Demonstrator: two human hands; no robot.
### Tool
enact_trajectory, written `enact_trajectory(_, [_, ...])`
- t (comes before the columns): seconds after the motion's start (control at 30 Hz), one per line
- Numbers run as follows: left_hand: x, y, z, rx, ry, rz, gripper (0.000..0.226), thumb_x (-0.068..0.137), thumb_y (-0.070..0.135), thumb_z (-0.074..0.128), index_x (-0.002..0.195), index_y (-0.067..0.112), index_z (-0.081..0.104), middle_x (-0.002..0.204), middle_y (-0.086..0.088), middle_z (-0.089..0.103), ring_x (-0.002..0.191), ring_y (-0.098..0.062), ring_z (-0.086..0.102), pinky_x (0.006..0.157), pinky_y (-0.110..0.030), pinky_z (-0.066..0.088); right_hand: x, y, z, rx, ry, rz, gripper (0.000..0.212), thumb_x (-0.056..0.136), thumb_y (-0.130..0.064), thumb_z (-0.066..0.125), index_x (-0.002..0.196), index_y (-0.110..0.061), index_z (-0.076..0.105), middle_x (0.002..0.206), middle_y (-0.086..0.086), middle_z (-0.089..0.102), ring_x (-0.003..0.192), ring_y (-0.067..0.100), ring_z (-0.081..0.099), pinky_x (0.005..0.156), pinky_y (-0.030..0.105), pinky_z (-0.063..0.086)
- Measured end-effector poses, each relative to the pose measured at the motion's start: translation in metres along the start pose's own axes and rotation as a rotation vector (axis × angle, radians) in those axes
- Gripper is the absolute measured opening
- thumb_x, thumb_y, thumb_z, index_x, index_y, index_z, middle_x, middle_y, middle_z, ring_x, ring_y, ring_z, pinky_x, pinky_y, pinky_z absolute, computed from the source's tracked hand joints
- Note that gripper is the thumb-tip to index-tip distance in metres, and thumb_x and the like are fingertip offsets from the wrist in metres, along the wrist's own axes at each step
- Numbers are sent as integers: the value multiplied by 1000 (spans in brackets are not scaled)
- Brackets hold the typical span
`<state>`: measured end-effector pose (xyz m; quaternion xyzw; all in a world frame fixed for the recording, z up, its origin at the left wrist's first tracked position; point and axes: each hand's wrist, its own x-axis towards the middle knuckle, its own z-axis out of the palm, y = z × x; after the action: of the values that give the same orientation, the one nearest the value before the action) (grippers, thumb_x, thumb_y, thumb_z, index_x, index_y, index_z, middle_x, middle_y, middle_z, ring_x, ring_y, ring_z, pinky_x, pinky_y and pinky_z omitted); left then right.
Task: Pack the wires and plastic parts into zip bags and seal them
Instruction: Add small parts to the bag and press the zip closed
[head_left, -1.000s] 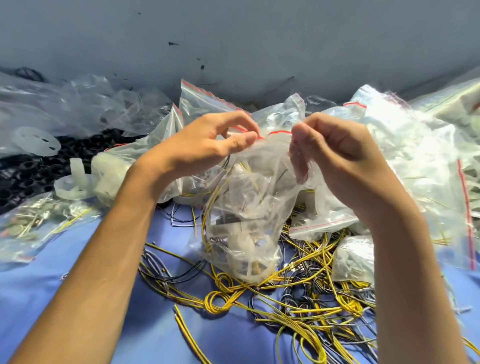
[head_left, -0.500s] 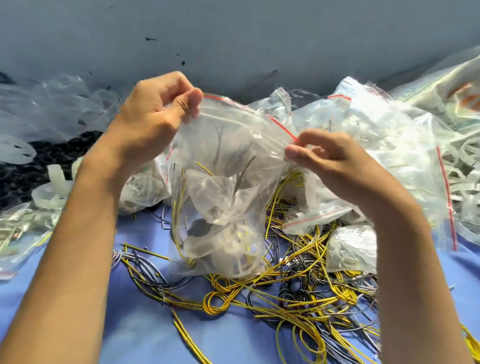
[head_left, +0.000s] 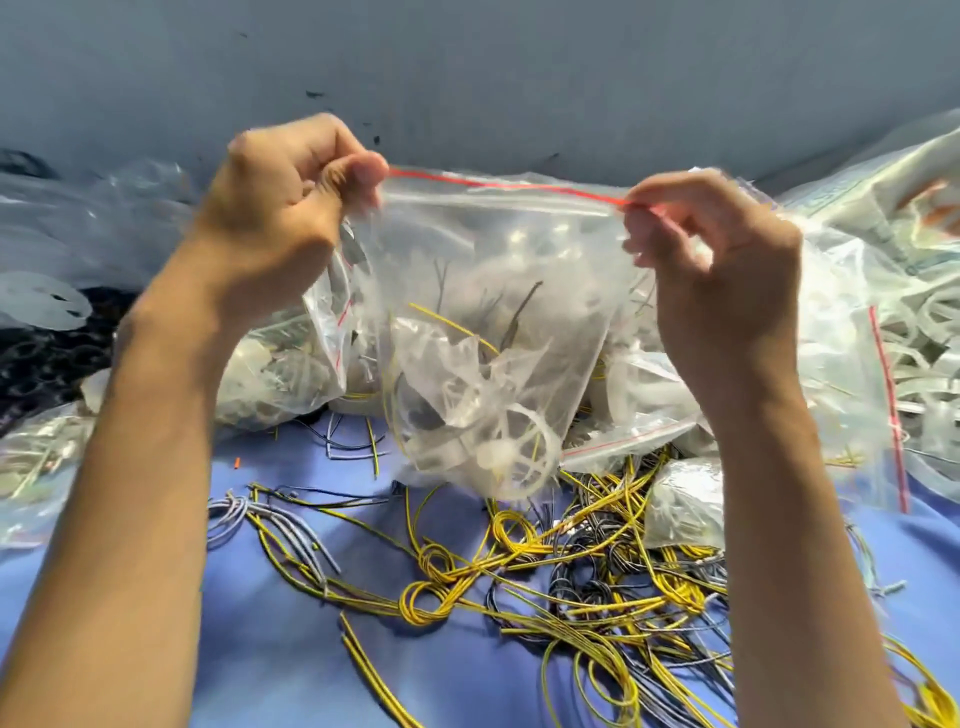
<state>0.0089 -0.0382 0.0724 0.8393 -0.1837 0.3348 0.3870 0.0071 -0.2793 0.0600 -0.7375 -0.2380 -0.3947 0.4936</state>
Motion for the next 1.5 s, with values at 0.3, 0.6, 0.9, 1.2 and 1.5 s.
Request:
enact_trajectory(0.3, [-2, -10, 5, -207, -72, -60, 20, 92, 9, 58, 76, 21, 55, 59, 11, 62, 53, 7, 55, 56, -4, 39, -1, 8, 1, 261, 63, 228, 25, 81, 1, 61, 80, -24, 64, 65, -9, 65, 68, 8, 60, 72, 25, 51])
enact_trajectory(0.6, [-6, -20, 2, -456, -136, -123, 15, 81, 12, 65, 91, 21, 59, 69, 12, 65, 67, 2, 60, 69, -11, 47, -5, 17, -4, 291, -120, 390, 15, 88, -15, 66, 76, -23, 66, 61, -14, 63, 64, 2, 55, 69, 17, 48])
enact_trajectory(0.9, [-10, -30, 5, -529, -24, -136, 25, 76, 5, 69, 92, 19, 55, 72, 2, 58, 67, -2, 60, 68, -14, 47, -6, 14, -1, 259, -148, 311, 13, 88, -21, 64, 75, -26, 64, 66, -11, 65, 66, 4, 58, 69, 20, 49])
enact_trajectory(1.2, [-9, -34, 4, -508, -44, -70, 30, 74, 8, 72, 94, 23, 55, 69, 16, 53, 69, -2, 52, 71, -16, 46, -5, 18, -3, 110, -78, 224, 13, 82, -23, 62, 70, -27, 60, 69, -4, 63, 65, 8, 59, 69, 30, 50])
enact_trajectory(1.5, [-13, -42, 8, -557, -214, -208, 9, 81, 23, 62, 83, 15, 58, 70, 13, 67, 69, -1, 57, 73, -16, 45, -9, 18, 0, 208, -158, 218, 14, 91, -17, 58, 78, -23, 60, 74, -2, 64, 64, 4, 57, 67, 20, 48])
